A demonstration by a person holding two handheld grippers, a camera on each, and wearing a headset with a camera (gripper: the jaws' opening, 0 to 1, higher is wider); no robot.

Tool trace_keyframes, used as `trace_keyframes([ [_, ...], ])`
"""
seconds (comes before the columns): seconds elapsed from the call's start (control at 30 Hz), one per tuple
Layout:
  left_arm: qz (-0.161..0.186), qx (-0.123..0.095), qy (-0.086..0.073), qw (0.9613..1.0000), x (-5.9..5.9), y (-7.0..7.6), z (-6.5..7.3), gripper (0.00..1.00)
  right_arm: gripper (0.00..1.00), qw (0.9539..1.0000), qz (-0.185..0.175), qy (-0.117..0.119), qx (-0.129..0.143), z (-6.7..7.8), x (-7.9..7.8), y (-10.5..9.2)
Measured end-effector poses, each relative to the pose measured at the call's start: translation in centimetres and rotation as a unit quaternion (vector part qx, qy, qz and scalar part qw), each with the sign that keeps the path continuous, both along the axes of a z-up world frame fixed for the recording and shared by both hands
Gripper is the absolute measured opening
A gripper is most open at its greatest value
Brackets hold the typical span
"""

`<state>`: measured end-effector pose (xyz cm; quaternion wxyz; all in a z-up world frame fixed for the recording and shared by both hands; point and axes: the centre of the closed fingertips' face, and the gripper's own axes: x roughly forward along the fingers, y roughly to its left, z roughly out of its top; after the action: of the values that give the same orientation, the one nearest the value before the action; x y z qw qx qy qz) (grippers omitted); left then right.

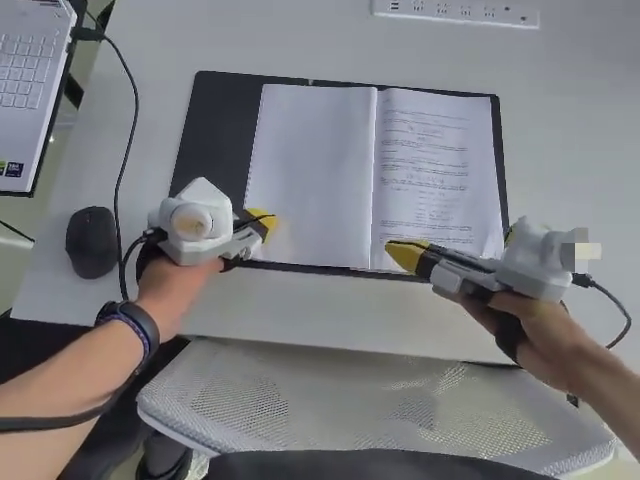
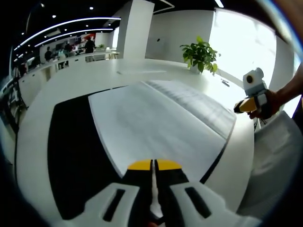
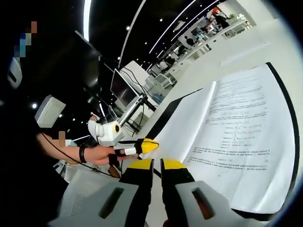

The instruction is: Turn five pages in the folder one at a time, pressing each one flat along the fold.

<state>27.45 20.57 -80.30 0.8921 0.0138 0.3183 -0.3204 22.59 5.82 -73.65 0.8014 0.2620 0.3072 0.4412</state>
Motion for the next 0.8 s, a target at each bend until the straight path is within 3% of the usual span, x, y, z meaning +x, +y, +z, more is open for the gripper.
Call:
trace_keyframes([
  [0.17, -0.012, 0.002, -0.012, 0.9999, -0.4, -0.5, 1.7, 0.12, 0.10, 0.9981, -0.053, -0.013, -0.028, 0.3, 1.0, -2.9],
  [0.33, -0.011, -0.003, -0.031, 0.9994, -0.6, -0.6, 4.2, 0.18, 0.18, 0.9911, -0.116, -0.032, -0.058, 1.0, 1.9, -6.5],
  [0.43, -0.011, -0.004, -0.041, 0.9991, -0.5, -0.5, 5.1, 0.25, 0.26, 0.9895, -0.127, -0.034, -0.061, 1.4, 1.7, -7.8],
  [0.67, -0.013, -0.009, -0.061, 0.9980, -1.4, -0.3, 7.7, 0.32, 0.40, 0.9799, -0.158, -0.055, -0.109, 1.9, 0.9, -11.6],
  [0.8, -0.013, -0.010, -0.062, 0.9979, -2.2, -0.1, 8.7, 0.41, 0.46, 0.9728, -0.157, -0.069, -0.156, 1.8, 0.1, -13.4],
])
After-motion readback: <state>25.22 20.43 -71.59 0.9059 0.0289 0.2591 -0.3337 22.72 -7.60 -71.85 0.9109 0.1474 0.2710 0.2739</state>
